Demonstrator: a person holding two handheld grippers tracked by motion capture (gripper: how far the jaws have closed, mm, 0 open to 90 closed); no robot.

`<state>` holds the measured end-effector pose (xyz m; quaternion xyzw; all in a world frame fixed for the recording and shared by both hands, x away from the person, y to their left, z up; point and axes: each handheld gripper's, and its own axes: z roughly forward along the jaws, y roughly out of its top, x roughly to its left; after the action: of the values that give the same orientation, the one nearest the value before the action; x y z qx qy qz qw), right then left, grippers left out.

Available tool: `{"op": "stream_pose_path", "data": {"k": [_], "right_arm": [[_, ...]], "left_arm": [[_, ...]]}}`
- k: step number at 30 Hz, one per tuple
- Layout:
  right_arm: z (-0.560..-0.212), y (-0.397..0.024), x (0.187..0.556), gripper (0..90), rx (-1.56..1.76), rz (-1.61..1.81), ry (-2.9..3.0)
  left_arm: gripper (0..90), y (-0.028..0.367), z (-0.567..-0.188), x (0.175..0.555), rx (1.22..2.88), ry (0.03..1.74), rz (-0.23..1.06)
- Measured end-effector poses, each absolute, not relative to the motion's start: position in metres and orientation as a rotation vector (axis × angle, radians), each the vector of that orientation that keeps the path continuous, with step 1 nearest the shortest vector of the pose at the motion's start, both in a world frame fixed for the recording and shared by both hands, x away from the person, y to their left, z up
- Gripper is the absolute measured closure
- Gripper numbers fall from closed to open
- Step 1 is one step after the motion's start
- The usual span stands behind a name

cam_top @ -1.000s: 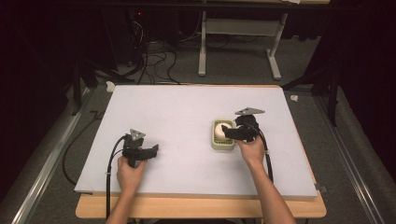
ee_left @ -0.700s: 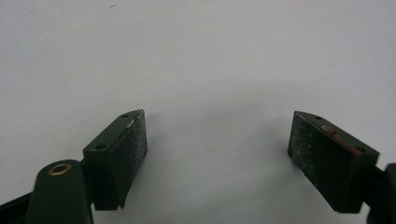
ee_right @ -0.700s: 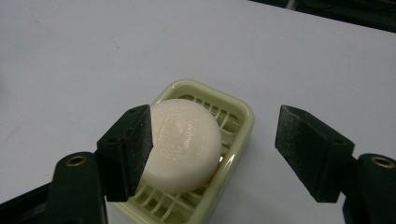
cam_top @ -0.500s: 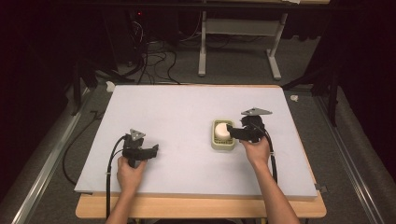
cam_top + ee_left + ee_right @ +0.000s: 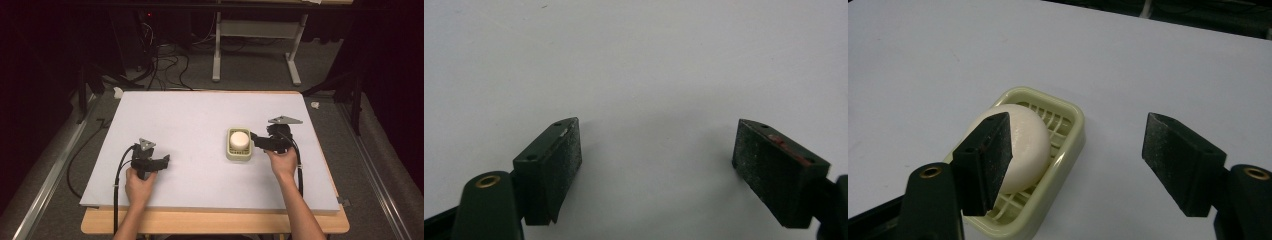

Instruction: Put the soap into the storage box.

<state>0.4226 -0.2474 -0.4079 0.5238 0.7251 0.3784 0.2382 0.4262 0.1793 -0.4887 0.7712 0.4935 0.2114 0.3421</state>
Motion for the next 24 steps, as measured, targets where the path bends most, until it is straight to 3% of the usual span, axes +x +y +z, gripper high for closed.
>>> {"op": "stream_pose_path", "data": {"k": [24], "right_arm": [[-0.404,-0.279,0.404,29.2,1.467,1.072,1.908]], "left_arm": [[20.1,0.179,-0.489,0.426,2.005,1.283,0.550]]}}
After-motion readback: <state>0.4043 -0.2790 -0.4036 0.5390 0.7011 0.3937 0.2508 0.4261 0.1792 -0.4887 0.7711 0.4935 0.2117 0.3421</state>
